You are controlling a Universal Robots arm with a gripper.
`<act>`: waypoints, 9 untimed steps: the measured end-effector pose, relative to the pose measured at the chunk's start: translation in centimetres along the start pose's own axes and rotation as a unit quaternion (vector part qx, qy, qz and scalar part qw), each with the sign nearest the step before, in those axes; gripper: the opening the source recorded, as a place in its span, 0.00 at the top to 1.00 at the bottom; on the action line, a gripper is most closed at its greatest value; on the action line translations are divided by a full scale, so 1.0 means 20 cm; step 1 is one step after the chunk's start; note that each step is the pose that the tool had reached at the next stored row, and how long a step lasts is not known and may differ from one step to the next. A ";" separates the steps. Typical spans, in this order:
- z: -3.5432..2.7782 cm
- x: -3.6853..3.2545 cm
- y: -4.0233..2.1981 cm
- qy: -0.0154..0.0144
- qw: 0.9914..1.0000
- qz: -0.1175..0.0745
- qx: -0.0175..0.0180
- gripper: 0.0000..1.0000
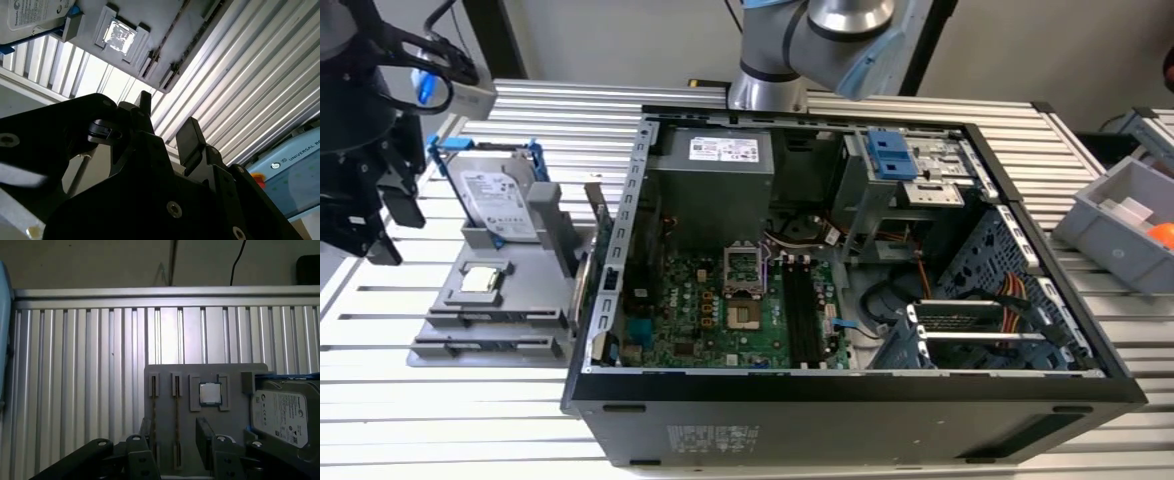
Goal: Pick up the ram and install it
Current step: 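Pick up the ram and move it above insertion slot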
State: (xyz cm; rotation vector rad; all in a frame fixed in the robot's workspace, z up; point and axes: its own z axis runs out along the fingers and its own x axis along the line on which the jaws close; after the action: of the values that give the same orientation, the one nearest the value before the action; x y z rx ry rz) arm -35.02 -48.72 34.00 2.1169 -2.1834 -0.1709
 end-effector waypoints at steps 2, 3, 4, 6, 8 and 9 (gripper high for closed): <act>0.005 0.000 0.005 0.000 1.000 -0.002 0.006 0.00; 0.008 0.000 0.007 0.000 1.000 -0.003 0.011 0.00; 0.010 0.000 0.008 0.000 1.000 -0.005 0.017 0.00; 0.015 0.000 0.011 0.000 1.000 -0.007 0.029 0.00; 0.025 0.000 0.010 0.000 0.999 -0.007 0.037 0.00; 0.032 0.000 0.008 0.000 0.999 -0.007 0.039 0.00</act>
State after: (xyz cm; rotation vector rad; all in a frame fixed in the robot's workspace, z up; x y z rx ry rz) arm -35.28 -48.71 33.39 2.1730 -2.2105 -0.0890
